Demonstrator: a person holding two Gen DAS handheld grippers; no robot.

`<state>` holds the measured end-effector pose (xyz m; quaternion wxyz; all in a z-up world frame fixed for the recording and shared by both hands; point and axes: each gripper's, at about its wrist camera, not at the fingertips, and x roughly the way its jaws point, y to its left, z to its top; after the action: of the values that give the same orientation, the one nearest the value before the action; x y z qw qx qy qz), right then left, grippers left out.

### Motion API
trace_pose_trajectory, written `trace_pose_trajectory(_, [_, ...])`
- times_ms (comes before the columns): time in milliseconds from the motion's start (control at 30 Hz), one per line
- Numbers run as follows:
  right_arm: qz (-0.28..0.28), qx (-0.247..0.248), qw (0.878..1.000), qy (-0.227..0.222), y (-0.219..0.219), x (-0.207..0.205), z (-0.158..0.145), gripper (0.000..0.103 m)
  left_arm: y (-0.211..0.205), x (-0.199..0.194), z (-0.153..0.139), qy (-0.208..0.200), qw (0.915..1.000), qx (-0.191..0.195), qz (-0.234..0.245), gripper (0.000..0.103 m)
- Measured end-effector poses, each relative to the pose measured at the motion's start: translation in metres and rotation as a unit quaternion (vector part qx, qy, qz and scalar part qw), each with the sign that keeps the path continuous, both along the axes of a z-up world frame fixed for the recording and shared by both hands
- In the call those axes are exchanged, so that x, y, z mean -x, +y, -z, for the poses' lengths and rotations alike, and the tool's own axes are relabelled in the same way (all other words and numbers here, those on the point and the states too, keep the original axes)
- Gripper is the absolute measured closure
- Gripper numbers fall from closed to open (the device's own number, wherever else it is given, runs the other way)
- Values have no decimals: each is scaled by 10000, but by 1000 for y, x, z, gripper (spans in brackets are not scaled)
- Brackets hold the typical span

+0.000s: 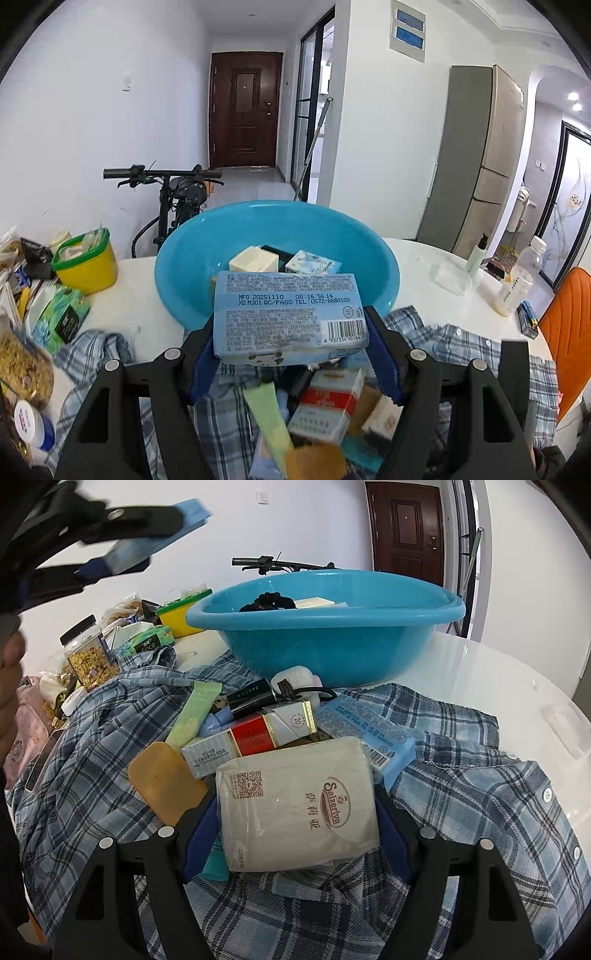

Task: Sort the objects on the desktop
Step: 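Carry the blue soap box into the basin with left gripper while right grasps white tissue pack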

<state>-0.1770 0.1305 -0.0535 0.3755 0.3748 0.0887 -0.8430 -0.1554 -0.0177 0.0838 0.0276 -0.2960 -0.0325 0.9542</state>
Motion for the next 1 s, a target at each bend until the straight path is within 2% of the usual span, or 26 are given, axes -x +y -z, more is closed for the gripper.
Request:
trace_pose_trajectory(200, [81,148,9998,-50,7,3,-2,28,6,30,-8,49,9999,70,78,30])
trace_pose_trajectory(567, [161,88,9998,-60,6,4,0,28,-1,64,17,-222,9995,14,232,30])
trace_pose_trajectory(767, [255,254,9993,-46,15,6,-6,28,-3,66,21,-296,9992,-54,244,30])
trace_pose_trajectory(867, [373,335,9987,58,24,11,-23,28,-3,64,17,-237,9994,-63,260,30])
trace_pose_trajectory(1000, [500,468,9967,429,29,21,-65,28,-6,61,11,-160,9996,-16,218,30])
